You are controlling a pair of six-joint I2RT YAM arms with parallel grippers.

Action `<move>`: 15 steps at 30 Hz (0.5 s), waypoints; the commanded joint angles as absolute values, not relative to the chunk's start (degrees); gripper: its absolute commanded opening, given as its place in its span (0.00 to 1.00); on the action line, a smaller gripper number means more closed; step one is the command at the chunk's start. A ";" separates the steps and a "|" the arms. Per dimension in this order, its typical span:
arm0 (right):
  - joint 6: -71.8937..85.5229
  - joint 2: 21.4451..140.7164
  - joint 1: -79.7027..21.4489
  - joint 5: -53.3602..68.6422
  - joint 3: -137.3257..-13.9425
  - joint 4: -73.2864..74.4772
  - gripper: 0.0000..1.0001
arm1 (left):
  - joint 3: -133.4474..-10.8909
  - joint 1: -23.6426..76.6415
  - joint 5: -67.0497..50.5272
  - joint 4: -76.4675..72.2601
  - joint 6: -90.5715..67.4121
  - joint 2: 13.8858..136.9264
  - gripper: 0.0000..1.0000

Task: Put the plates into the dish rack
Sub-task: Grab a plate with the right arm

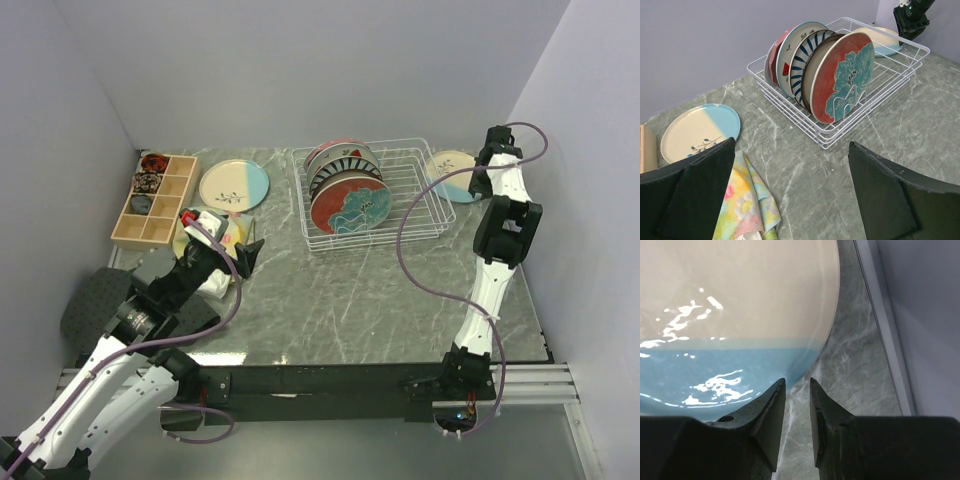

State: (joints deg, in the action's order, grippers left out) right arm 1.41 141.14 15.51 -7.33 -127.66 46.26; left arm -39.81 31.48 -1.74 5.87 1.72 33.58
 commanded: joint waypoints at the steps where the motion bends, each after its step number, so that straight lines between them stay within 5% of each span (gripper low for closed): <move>1: 0.62 143.44 14.85 -9.05 -129.99 46.41 0.33 | -39.90 31.03 -2.64 4.83 1.41 33.49 0.99; 15: -1.85 143.97 15.03 -8.79 -127.53 46.23 0.34 | -39.82 30.94 -2.46 4.83 1.41 33.40 1.00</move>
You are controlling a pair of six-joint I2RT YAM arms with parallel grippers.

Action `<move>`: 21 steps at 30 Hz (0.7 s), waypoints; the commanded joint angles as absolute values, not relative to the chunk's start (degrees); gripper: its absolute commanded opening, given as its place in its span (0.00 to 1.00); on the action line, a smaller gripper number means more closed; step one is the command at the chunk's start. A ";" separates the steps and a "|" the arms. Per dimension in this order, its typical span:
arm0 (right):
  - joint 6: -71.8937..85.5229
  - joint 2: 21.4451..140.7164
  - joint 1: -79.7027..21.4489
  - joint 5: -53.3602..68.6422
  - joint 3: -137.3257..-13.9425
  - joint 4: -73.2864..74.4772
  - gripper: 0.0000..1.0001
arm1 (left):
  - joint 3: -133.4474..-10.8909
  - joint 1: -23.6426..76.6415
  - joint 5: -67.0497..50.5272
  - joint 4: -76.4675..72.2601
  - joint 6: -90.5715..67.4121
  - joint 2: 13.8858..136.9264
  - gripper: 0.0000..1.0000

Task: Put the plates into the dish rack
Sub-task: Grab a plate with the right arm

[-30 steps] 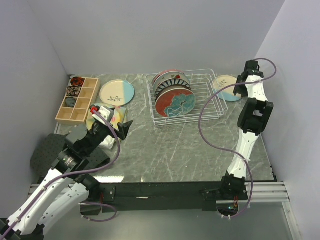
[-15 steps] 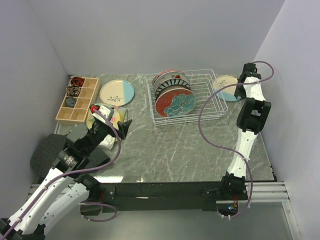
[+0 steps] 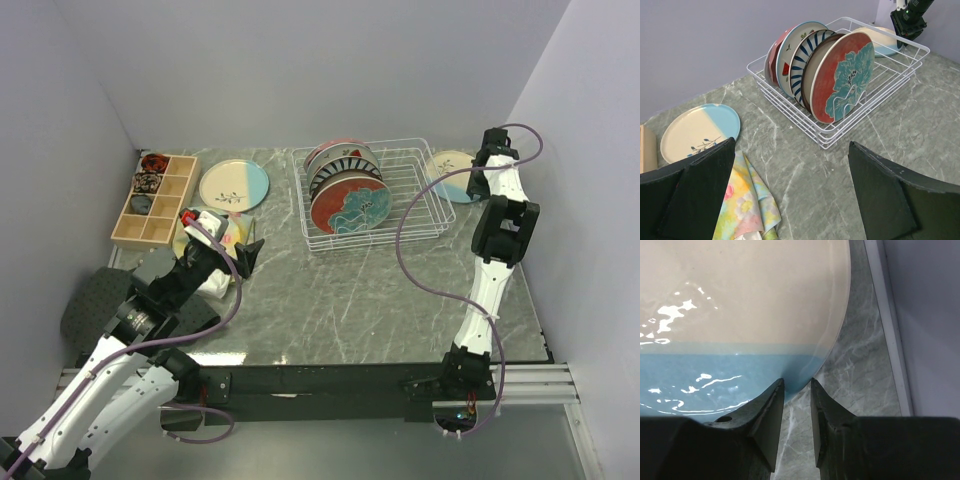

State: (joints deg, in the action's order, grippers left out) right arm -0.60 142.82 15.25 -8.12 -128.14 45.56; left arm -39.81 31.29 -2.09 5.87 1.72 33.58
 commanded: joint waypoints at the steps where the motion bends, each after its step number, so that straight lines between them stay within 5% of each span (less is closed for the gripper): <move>1: -1.93 143.88 14.94 -8.70 -127.53 46.49 0.34 | -39.81 30.85 -2.37 4.83 1.41 33.49 0.99; 21: -9.40 136.85 15.64 -7.30 -118.39 52.38 0.30 | -39.99 30.76 -2.81 5.01 1.32 32.96 0.99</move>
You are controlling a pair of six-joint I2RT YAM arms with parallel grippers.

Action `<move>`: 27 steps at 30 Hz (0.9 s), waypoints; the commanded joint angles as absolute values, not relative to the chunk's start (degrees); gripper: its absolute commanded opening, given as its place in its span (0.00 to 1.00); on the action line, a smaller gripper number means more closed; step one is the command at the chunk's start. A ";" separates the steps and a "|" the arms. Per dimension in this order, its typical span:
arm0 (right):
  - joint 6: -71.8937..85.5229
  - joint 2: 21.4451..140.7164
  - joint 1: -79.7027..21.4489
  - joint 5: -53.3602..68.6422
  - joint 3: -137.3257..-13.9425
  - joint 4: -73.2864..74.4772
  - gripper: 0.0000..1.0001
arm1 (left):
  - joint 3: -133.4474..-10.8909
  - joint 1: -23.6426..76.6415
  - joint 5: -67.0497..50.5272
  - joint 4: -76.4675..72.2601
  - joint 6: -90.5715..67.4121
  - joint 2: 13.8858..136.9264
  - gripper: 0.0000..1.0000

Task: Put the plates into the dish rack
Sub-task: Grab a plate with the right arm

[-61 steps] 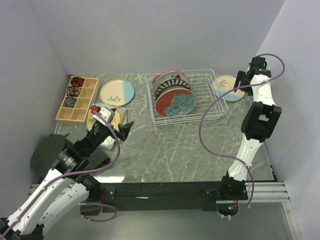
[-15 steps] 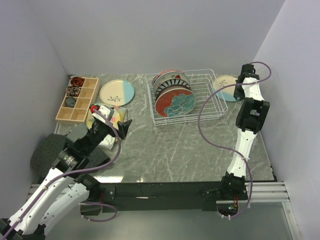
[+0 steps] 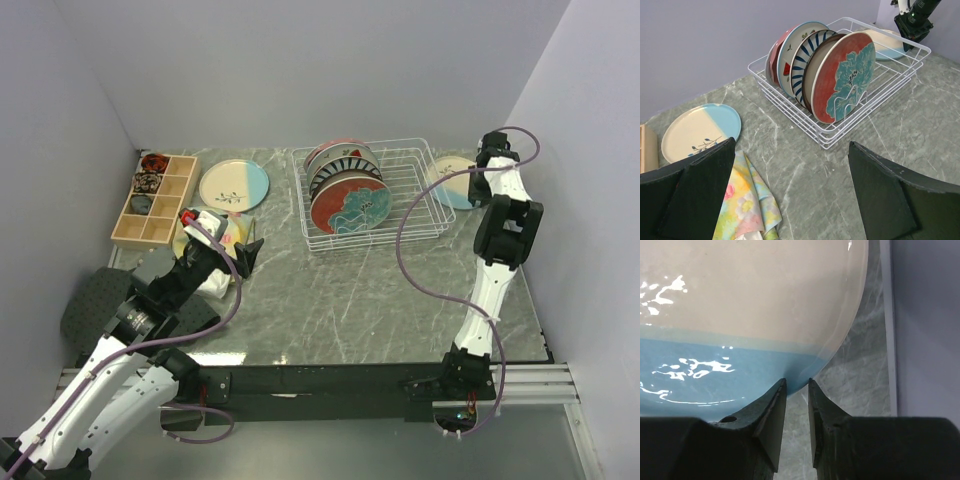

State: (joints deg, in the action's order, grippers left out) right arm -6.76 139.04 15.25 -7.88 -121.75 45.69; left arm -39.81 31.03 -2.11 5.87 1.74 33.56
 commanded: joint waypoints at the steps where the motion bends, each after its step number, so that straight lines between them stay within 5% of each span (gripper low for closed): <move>1: -9.49 136.50 15.91 -6.86 -116.91 52.64 0.29 | -39.90 30.67 -2.64 5.01 1.23 32.96 0.99; 27: -24.60 103.64 21.62 -8.53 -62.07 36.56 0.29 | -39.90 30.59 -1.67 5.01 1.49 33.31 0.99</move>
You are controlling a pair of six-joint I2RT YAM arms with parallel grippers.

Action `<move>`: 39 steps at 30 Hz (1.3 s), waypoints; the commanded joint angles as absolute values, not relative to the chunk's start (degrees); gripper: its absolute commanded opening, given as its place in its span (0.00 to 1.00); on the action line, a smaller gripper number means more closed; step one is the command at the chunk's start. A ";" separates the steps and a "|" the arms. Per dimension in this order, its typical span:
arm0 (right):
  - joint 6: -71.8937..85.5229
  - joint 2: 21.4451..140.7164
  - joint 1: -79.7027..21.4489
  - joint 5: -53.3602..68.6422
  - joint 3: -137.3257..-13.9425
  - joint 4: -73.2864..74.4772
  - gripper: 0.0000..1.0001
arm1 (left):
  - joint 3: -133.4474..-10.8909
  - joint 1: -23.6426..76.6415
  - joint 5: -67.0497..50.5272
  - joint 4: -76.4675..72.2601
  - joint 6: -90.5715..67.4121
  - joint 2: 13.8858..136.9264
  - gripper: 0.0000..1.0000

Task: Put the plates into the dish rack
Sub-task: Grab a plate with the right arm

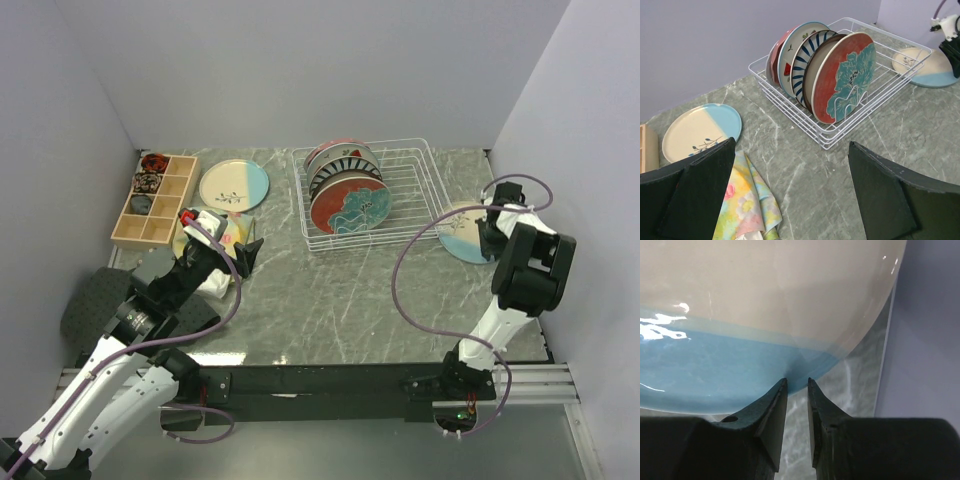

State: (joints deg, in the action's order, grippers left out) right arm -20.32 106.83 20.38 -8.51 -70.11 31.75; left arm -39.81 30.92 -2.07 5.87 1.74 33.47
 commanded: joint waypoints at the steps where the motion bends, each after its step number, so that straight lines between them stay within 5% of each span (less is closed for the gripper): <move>1: -25.74 102.84 21.71 -8.87 -60.66 35.78 0.29 | -39.82 30.59 -1.67 5.01 1.49 33.31 0.99; 19: -41.57 72.70 21.71 -3.87 -36.21 38.85 0.32 | -38.41 30.59 -10.80 2.38 1.50 32.52 1.00; 25: -48.41 63.38 21.80 2.61 -39.89 44.72 0.49 | -38.41 30.59 -12.48 2.20 -0.61 33.57 1.00; 30: -61.13 57.14 21.45 13.78 -41.49 52.72 0.77 | -38.76 30.59 -16.35 0.70 -19.65 34.01 1.00; 39: -59.69 58.53 12.75 10.74 -33.49 40.45 0.79 | -32.00 30.59 -22.15 -4.13 -45.35 34.98 0.99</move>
